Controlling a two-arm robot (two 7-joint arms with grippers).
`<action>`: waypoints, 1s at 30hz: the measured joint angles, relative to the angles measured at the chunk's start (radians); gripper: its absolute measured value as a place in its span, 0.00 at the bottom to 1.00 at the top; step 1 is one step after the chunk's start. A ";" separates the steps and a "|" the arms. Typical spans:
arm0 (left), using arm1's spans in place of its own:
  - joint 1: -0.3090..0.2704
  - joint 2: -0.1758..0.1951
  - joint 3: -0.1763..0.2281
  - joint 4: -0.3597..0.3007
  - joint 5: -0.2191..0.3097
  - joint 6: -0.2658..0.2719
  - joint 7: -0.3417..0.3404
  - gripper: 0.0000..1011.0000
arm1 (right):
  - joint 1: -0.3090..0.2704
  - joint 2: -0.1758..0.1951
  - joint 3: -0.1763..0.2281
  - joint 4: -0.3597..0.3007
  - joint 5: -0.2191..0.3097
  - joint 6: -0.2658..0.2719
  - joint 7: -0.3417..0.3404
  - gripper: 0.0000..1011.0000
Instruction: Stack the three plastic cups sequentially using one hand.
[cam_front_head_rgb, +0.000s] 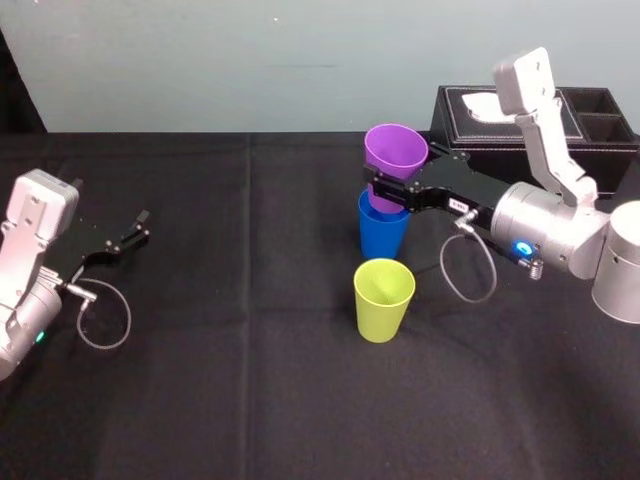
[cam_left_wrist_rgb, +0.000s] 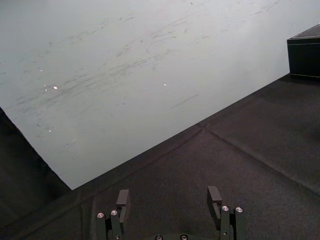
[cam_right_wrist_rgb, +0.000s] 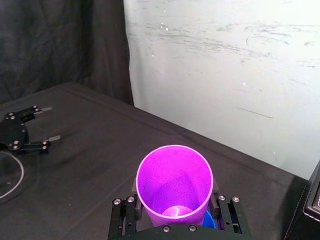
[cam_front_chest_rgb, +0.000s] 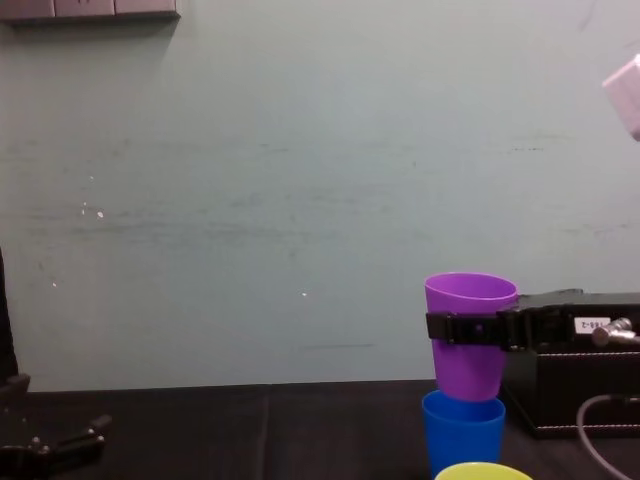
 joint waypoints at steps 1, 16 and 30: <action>0.000 0.000 0.000 0.000 0.000 0.000 0.000 1.00 | 0.002 -0.003 0.000 0.005 -0.002 -0.001 0.000 0.73; 0.000 0.000 0.000 0.000 0.000 0.000 0.000 1.00 | 0.036 -0.054 0.005 0.092 -0.042 -0.022 0.015 0.73; 0.000 0.000 0.000 0.000 0.000 0.000 0.000 1.00 | 0.059 -0.089 -0.002 0.165 -0.075 -0.040 0.038 0.73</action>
